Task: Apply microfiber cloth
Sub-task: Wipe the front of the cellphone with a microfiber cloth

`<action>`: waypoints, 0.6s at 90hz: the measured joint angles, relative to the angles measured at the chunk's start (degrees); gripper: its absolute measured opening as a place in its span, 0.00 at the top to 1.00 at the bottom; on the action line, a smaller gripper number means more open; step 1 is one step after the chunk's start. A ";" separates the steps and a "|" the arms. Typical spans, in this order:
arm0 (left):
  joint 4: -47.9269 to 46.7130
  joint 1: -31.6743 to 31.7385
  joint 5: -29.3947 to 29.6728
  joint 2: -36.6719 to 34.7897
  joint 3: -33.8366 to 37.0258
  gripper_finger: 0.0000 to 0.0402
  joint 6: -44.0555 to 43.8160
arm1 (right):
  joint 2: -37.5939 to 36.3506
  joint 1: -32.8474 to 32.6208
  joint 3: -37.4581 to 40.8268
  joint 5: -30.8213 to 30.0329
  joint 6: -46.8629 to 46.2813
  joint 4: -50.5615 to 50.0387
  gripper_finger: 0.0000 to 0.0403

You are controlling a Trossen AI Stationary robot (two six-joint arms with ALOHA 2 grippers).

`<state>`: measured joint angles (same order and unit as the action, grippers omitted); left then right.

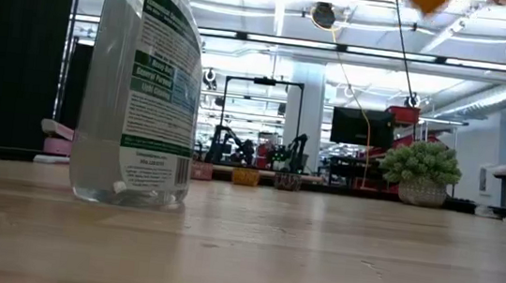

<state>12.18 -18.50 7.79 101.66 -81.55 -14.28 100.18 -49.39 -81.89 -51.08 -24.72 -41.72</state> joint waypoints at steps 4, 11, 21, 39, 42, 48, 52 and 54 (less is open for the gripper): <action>0.11 0.06 0.00 -0.04 -0.09 0.97 0.30 | -0.99 -0.65 0.00 0.06 -1.86 -0.30 0.99; -0.09 0.18 -0.22 -0.06 -0.09 0.97 1.61 | -2.63 -1.75 -0.02 1.41 -12.49 -3.63 0.99; -0.53 0.20 -0.27 -0.04 -0.07 0.97 1.61 | -3.87 -2.25 -0.04 6.92 -29.99 -14.28 0.99; -0.93 0.17 -0.26 -0.04 -0.01 0.97 1.55 | -3.43 -1.91 4.64 10.46 -57.56 -28.67 0.91; -0.93 0.22 -0.26 -0.04 0.02 0.97 1.55 | -3.43 -1.79 6.25 11.93 -59.80 -28.97 0.87; -0.93 0.20 -0.24 -0.04 0.04 0.97 1.55 | -3.39 -1.22 9.57 14.89 -63.77 -28.59 0.78; -0.94 0.21 -0.25 -0.04 0.04 0.97 1.55 | -3.39 -0.87 11.79 16.20 -66.65 -27.94 0.72; -0.96 0.22 -0.26 -0.01 0.04 0.97 1.57 | -3.39 -0.65 12.90 17.28 -68.03 -27.45 0.69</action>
<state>11.22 -18.28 7.53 101.65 -81.52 -12.71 96.79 -50.03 -68.98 -33.80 -92.75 -69.18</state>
